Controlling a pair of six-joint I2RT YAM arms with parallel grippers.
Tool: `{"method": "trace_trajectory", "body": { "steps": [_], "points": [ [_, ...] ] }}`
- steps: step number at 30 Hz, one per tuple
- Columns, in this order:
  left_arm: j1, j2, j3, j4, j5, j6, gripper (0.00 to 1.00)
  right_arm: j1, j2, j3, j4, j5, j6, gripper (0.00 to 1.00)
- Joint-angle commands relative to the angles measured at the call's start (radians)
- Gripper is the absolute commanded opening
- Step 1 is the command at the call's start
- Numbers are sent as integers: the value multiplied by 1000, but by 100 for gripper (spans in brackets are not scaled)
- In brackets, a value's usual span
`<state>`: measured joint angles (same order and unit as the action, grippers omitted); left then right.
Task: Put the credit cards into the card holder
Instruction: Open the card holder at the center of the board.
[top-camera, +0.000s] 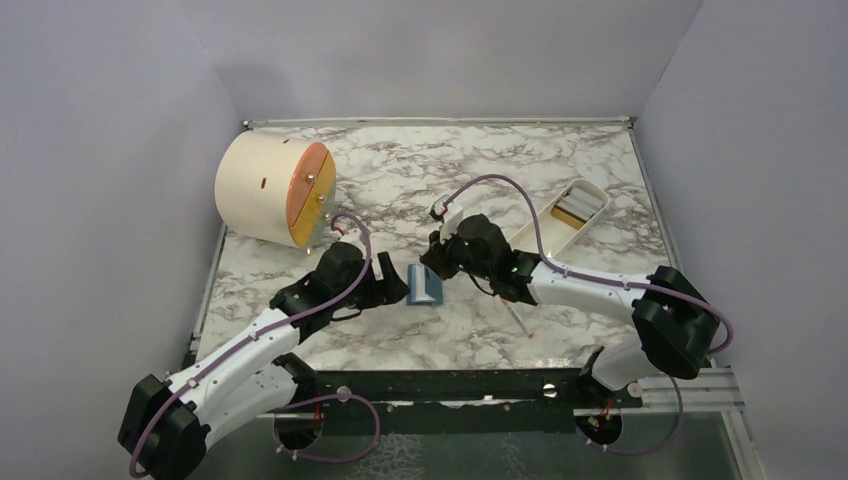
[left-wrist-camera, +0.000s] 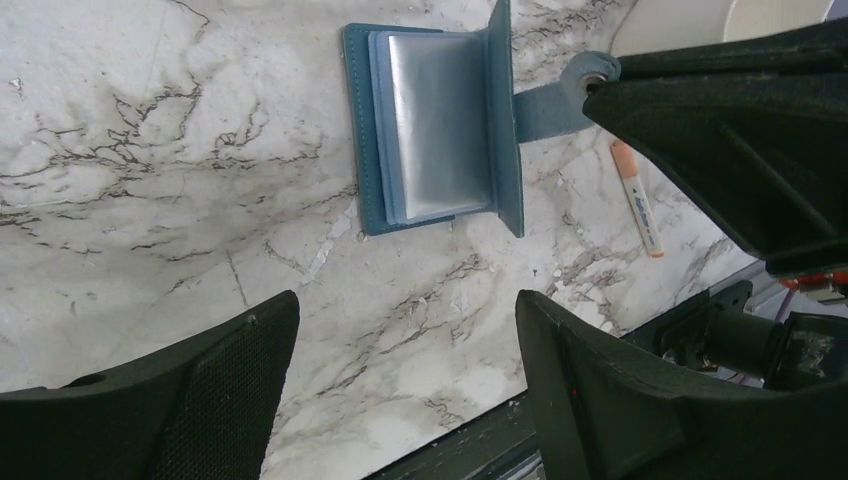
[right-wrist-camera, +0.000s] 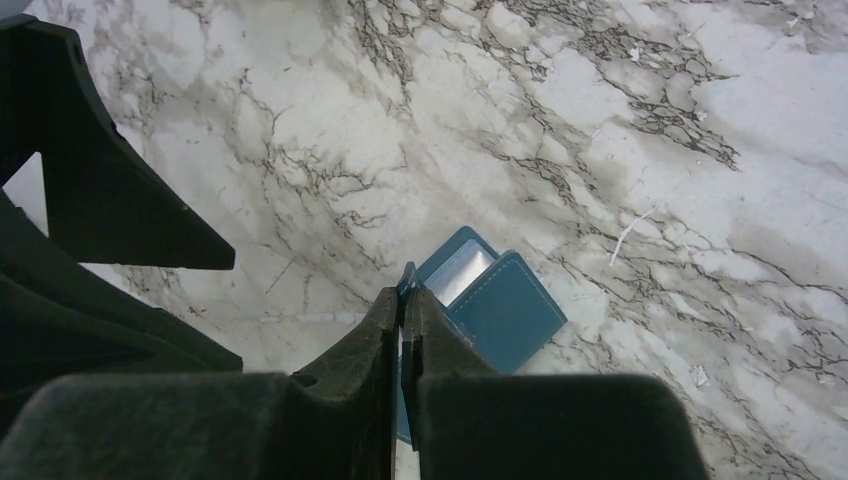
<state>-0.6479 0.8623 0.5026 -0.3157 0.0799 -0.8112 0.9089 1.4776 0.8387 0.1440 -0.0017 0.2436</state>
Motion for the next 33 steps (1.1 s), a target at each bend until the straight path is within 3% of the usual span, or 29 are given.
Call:
{"method": "trace_trajectory", "body": {
  "steps": [1,14,21,33],
  "points": [
    [17,22,-12,75,22,-32,82,5,-15,-1,18,-11,85,1],
    [27,132,-76,296,72,-7,80,4,-79,-125,-144,231,245,1],
    [33,191,-39,295,20,89,77,4,-56,-125,-213,314,235,1],
    [39,311,-42,428,13,158,71,4,-26,-150,-179,303,197,1]
  ]
}}
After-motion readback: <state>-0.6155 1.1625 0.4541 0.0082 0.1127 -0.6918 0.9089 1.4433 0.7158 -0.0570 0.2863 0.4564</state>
